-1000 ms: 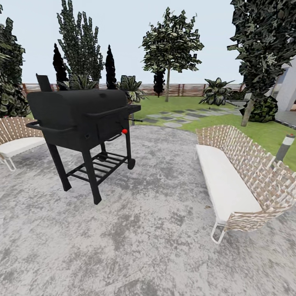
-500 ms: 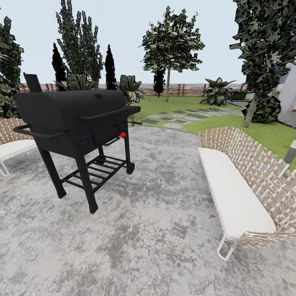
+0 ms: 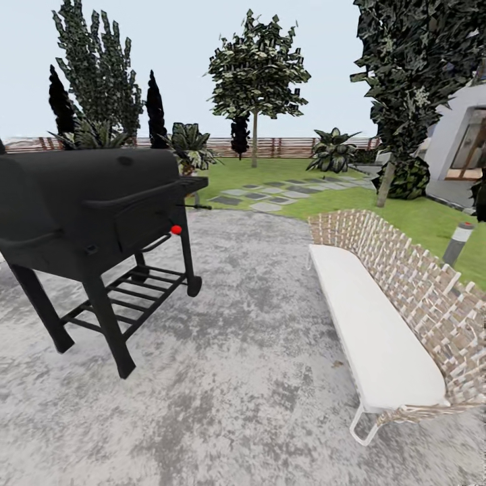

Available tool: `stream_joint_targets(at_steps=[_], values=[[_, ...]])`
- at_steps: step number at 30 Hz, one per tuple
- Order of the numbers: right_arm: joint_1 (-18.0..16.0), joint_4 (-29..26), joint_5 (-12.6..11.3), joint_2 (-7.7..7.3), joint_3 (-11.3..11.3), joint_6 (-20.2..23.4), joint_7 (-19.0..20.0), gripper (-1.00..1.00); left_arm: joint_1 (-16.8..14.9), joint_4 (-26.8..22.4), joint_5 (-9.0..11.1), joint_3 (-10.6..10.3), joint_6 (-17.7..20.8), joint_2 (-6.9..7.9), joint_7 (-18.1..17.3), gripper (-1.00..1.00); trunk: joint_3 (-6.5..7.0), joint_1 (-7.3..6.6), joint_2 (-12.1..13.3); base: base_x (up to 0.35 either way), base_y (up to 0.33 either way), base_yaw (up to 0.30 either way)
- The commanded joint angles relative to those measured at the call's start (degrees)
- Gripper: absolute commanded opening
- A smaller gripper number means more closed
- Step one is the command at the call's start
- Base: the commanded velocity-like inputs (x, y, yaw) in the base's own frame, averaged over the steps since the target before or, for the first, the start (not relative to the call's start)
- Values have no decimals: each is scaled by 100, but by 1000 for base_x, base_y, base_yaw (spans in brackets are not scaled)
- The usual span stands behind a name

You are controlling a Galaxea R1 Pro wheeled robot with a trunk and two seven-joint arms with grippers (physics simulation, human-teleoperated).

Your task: In the garden, pick up the pesticide atomizer on the floor and spray pesticide onto both trees until each tree trunk is fully covered.

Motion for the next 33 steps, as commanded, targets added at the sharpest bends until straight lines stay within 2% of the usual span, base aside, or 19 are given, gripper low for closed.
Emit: stream_joint_targets(at_steps=[1,22,33], values=[[1,4,0,0,2,0,0,100,0,0,0,-1,0,3,-2,100,0,0,0,350,102,-296],[-2,19,1,0,6,-1,0,100,0,0,-10,-2,0,13,-6,100,0,0,0,332,161,-294],[0,19,1,0,6,-1,0,100,0,1,-9,-3,0,13,-6,100,0,0,0,328,207,-46]])
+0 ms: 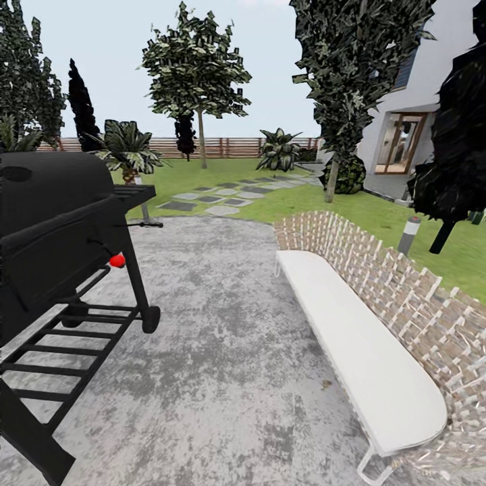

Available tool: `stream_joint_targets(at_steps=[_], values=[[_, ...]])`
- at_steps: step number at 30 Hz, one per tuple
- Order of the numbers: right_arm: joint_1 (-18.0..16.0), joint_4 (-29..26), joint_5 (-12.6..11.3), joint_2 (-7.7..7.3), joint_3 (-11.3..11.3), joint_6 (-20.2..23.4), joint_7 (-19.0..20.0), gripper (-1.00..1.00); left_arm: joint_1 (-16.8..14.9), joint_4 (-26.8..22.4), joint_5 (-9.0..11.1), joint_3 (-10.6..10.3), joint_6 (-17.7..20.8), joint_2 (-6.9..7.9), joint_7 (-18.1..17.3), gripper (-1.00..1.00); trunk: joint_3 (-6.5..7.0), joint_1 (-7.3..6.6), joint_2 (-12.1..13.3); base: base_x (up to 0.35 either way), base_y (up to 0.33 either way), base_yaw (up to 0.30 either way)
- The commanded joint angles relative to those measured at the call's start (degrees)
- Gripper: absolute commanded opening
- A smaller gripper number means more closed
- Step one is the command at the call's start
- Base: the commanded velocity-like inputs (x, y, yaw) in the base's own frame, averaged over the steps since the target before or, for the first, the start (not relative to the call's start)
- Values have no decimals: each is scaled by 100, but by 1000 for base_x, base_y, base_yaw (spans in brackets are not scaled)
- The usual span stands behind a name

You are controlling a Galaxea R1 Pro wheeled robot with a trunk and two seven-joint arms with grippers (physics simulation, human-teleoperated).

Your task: In the garden, pick up the pesticide atomizer on the floor and spray pesticide onto both trees until each tree trunk is fully covered.

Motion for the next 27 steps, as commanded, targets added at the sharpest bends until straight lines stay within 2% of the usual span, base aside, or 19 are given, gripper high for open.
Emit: stream_joint_targets(at_steps=[1,6,11,21,27], values=[[0,0,0,0,0,0,0,100,0,0,0,0,0,0,0,100,0,0,0,304,254,172],[1,0,2,0,0,0,0,100,0,0,0,0,0,0,0,100,0,0,0,315,214,224],[2,3,3,0,0,0,0,100,0,0,-2,-6,0,0,0,100,0,0,0,346,30,50],[0,9,4,0,0,6,0,100,0,0,-8,-9,0,0,0,100,0,0,0,350,4,3],[-2,27,4,1,0,9,0,100,0,0,-9,-13,0,0,0,100,0,0,0,350,0,-149]])
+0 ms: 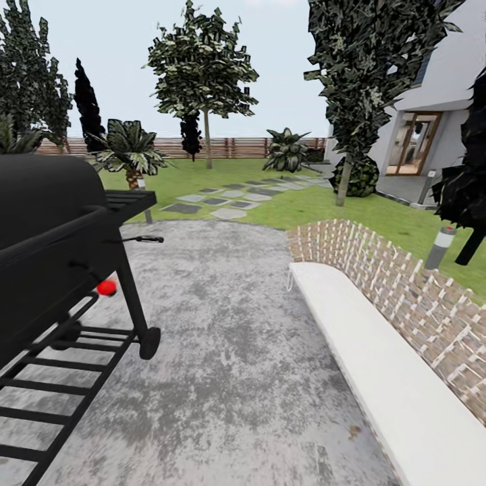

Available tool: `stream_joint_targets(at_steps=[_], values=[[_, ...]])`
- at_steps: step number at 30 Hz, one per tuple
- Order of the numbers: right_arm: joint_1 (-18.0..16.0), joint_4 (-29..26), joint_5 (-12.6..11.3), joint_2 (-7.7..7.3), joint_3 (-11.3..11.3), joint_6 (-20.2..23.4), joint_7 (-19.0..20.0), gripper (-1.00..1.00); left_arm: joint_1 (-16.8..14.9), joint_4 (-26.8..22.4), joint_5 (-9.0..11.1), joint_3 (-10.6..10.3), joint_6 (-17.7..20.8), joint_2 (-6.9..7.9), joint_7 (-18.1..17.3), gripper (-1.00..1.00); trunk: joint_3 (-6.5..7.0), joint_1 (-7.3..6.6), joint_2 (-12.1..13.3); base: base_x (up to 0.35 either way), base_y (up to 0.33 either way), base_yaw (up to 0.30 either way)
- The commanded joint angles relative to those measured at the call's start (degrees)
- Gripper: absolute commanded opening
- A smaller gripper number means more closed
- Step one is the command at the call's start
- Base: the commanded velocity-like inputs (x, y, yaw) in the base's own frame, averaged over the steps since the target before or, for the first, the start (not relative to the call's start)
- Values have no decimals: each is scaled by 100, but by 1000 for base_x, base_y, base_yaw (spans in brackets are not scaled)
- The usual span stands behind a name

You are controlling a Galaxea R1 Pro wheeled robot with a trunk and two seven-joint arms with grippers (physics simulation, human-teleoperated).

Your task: In the garden, pick up the pesticide atomizer on the floor and spray pesticide onto both trees until each tree trunk is fully covered.

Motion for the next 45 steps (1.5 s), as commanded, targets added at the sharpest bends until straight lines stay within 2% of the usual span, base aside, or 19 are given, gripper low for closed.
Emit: stream_joint_targets(at_steps=[1,45], values=[[1,2,-1,0,0,0,0,100,0,0,0,-1,0,0,0,100,0,0,0,350,0,-36],[2,-9,-31,-10,-26,-9,-9,100,0,0,9,13,0,-6,0,100,0,0,0,350,0,-2]])
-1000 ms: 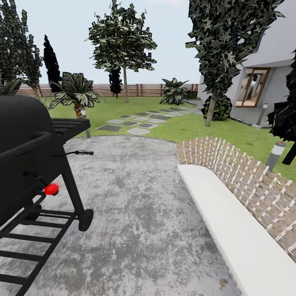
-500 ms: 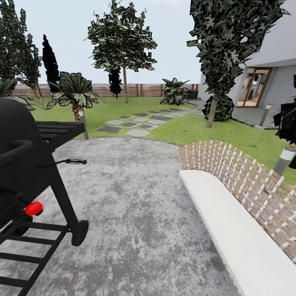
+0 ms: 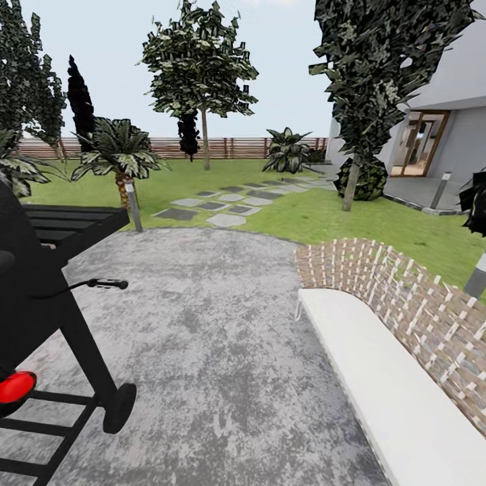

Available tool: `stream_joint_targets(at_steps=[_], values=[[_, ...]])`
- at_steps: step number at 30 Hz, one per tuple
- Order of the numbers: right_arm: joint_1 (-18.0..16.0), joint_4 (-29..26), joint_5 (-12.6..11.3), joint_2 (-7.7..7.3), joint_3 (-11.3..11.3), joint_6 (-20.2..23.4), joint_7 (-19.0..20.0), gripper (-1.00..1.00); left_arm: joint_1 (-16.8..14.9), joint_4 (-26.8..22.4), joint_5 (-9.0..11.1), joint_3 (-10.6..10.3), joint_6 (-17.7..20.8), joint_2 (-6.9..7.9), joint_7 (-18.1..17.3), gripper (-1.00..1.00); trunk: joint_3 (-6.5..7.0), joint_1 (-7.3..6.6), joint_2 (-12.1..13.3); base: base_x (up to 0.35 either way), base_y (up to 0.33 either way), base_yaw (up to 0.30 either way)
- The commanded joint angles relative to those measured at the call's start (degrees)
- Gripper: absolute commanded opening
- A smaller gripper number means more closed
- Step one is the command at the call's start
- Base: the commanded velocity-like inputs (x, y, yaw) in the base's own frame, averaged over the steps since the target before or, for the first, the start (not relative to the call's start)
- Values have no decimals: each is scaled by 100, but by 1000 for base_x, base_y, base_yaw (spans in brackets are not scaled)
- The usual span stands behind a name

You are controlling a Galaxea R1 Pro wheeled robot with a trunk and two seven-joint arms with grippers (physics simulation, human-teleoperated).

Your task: In the garden, pick up the pesticide atomizer on the floor and spray pesticide onto both trees until each tree trunk is fully covered.

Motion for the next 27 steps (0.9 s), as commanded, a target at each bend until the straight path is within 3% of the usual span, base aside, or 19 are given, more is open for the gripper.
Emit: stream_joint_targets(at_steps=[1,27], values=[[1,0,0,0,0,0,0,100,0,0,0,0,0,1,0,100,0,0,0,350,0,0],[-3,0,9,0,8,0,0,100,0,214,-9,-33,-7,-2,0,100,0,0,0,350,0,0]])
